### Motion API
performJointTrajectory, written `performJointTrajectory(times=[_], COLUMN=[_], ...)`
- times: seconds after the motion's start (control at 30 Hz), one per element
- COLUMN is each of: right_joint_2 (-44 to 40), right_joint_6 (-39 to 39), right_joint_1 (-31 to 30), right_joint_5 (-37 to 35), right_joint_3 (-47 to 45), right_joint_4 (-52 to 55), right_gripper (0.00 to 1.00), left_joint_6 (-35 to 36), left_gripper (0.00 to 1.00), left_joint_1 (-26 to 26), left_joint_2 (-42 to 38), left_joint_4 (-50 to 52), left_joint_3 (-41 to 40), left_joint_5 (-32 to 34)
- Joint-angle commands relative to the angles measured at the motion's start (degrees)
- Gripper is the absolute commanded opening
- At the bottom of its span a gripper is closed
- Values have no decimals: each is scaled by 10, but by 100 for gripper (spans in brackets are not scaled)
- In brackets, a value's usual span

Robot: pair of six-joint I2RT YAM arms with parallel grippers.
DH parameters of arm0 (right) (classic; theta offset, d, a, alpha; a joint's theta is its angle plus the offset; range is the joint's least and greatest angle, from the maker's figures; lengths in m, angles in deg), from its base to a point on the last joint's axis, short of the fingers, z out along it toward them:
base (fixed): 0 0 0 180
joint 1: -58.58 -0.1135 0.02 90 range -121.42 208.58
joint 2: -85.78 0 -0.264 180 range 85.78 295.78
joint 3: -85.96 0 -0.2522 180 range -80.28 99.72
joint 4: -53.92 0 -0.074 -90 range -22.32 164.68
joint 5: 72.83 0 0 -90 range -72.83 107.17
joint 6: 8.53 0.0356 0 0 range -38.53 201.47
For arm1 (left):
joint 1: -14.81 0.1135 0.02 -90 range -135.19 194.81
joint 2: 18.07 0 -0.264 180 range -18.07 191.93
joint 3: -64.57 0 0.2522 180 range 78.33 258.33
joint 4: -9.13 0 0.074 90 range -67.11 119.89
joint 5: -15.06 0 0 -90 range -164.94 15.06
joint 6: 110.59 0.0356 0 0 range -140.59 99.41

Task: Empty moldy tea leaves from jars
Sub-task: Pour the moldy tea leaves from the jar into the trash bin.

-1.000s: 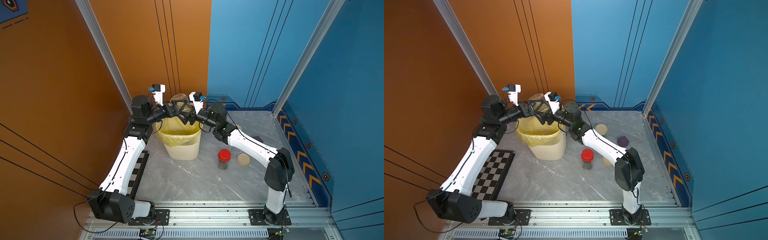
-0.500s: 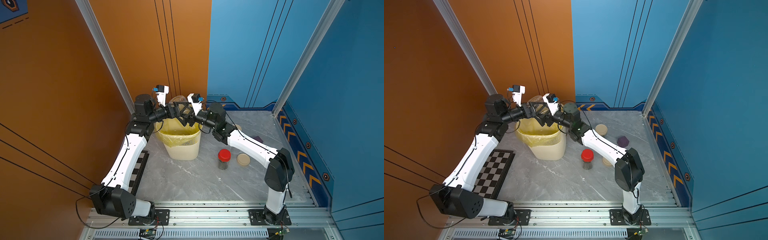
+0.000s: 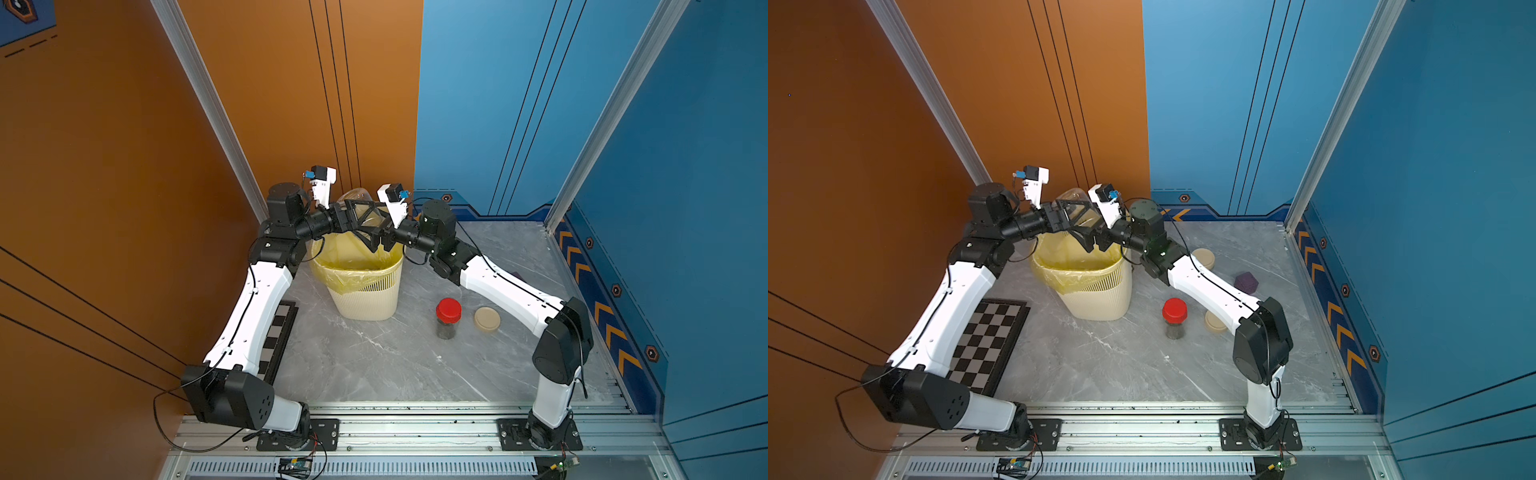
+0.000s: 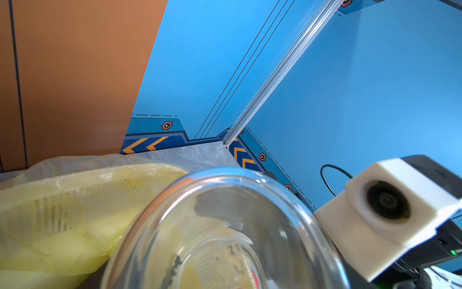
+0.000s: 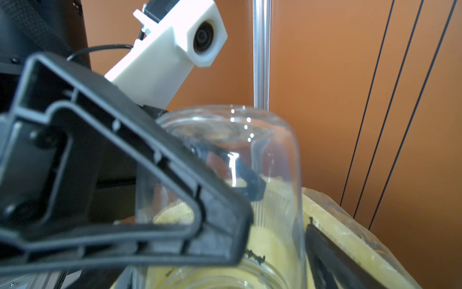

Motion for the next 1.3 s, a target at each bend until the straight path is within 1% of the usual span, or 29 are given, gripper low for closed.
performJointTrajectory(times=[0.0,0.07,0.1,0.13,0.27,0.4,0.53,0.63,0.7,0.73,0.9,1.07,1.1,1.13,1.27], right_joint_2=[-20,-23,-28,-40,-109,-174,-216,-236,-244,-249,-258,-260,-260,-260,-258], right_joint_6=[2,0,-1,0,32,34,40,54,59,59,66,78,80,82,87], right_joint_1=[5,5,25,29,50,60,72,81,84,87,94,99,99,100,100], right_joint_5=[18,26,31,31,20,5,-5,-8,-8,-8,-6,-4,-3,-3,-2], right_joint_3=[12,15,10,-4,-92,-156,-203,-229,-237,-241,-256,-265,-266,-266,-268], right_joint_4=[30,49,59,60,5,-2,-13,-28,-29,-30,-32,-44,-46,-48,-56], right_gripper=[99,100,100,100,100,100,100,100,100,100,100,100,100,100,100], left_joint_6=[-2,0,4,15,106,249,366,418,444,444,426,439,432,411,317], left_gripper=[29,29,29,29,29,30,31,31,31,31,30,30,30,30,30], left_joint_1=[8,10,12,13,-8,-82,-171,-211,-231,-231,-211,-204,-195,-181,-135], left_joint_2=[-12,-15,-15,-14,-5,9,35,70,81,84,86,82,78,75,78], left_joint_4=[-21,-20,-16,-5,93,219,308,366,378,380,380,380,379,378,375], left_joint_3=[22,20,22,27,61,113,159,201,210,213,222,222,224,229,251], left_joint_5=[4,11,15,23,78,196,334,410,465,474,463,511,508,491,385])
